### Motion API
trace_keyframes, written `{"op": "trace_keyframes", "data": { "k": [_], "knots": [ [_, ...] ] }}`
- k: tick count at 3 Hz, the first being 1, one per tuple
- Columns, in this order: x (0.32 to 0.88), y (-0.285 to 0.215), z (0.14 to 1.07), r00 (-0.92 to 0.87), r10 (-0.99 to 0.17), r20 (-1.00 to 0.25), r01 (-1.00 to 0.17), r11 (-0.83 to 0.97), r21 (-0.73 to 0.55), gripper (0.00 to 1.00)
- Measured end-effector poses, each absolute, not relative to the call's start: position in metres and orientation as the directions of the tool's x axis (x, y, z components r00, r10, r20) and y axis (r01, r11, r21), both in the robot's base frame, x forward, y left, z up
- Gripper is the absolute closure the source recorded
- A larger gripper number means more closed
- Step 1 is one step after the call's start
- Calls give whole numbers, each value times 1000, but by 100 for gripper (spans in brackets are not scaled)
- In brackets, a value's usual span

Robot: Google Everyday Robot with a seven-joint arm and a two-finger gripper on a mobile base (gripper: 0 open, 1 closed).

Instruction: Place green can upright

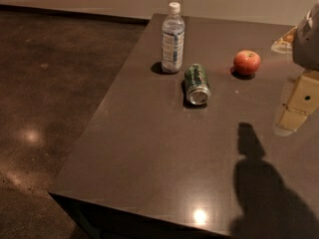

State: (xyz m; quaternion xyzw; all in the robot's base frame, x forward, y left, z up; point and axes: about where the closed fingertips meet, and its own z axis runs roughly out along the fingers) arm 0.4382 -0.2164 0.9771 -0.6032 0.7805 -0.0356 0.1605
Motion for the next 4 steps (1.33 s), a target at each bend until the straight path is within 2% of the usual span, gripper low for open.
{"op": "trace_keyframes", "data": {
  "k": [2, 4],
  "knots": [
    [451, -216, 976, -196, -957, -214, -936, 248, -249, 0],
    [514, -224, 960, -81, -976, -201, -960, 131, -249, 0]
  ]
}}
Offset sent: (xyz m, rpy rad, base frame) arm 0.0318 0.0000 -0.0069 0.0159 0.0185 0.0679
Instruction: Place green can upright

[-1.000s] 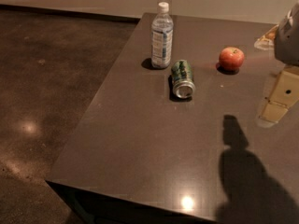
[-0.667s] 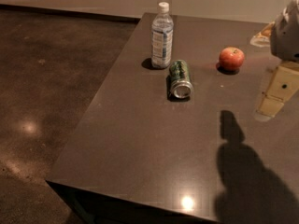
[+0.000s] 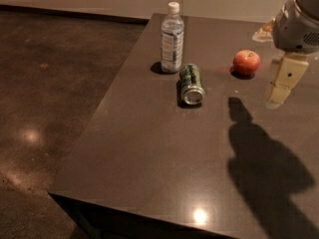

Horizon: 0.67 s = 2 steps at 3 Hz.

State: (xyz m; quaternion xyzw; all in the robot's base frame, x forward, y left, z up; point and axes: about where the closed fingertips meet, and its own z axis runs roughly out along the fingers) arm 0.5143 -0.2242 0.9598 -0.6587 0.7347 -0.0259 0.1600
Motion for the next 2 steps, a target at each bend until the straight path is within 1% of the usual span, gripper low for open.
{"op": "trace_keyframes", "data": {
  "k": [1, 2],
  "knots": [
    [549, -230, 948, 28, -988, -154, -967, 12, -254, 0],
    [579, -238, 936, 152, -986, -76, -958, -128, -255, 0]
  ]
}}
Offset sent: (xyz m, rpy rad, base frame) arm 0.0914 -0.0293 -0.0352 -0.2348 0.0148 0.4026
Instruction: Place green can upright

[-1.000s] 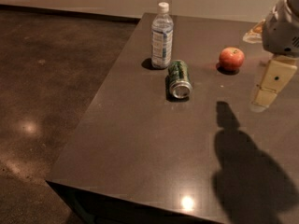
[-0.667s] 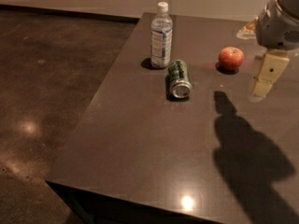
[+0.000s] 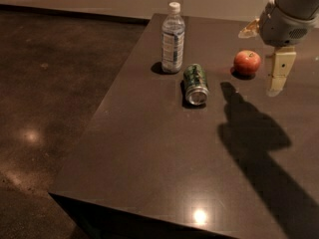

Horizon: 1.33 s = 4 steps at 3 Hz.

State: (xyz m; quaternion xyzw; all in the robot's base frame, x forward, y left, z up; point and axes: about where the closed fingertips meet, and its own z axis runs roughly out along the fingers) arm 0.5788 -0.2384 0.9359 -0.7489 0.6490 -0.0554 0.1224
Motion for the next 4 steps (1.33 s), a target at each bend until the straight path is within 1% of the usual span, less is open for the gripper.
{"op": "trace_keyframes", "data": {
  "k": [1, 2, 3, 4],
  "knots": [
    [590, -236, 932, 272, -962, -32, -931, -255, -263, 0],
    [600, -222, 931, 438, -899, -21, -872, -419, -254, 0],
    [613, -207, 931, 567, -823, -28, -802, -544, -248, 0],
    [624, -190, 928, 661, -750, -29, -731, -634, -252, 0]
  ]
}}
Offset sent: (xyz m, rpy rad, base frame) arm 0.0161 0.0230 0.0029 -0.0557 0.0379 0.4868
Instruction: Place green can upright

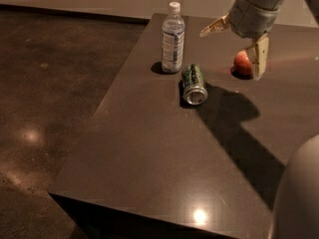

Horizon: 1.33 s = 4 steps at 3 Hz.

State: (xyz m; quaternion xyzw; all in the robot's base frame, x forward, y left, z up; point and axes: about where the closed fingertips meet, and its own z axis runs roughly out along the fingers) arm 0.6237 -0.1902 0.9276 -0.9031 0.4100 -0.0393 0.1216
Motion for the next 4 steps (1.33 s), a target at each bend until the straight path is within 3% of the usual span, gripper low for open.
{"op": "trace_keyframes", "data": {
  "k": [4],
  "knots": [
    [634, -139, 904, 832, -555, -9, -540, -805, -247, 0]
  ]
}}
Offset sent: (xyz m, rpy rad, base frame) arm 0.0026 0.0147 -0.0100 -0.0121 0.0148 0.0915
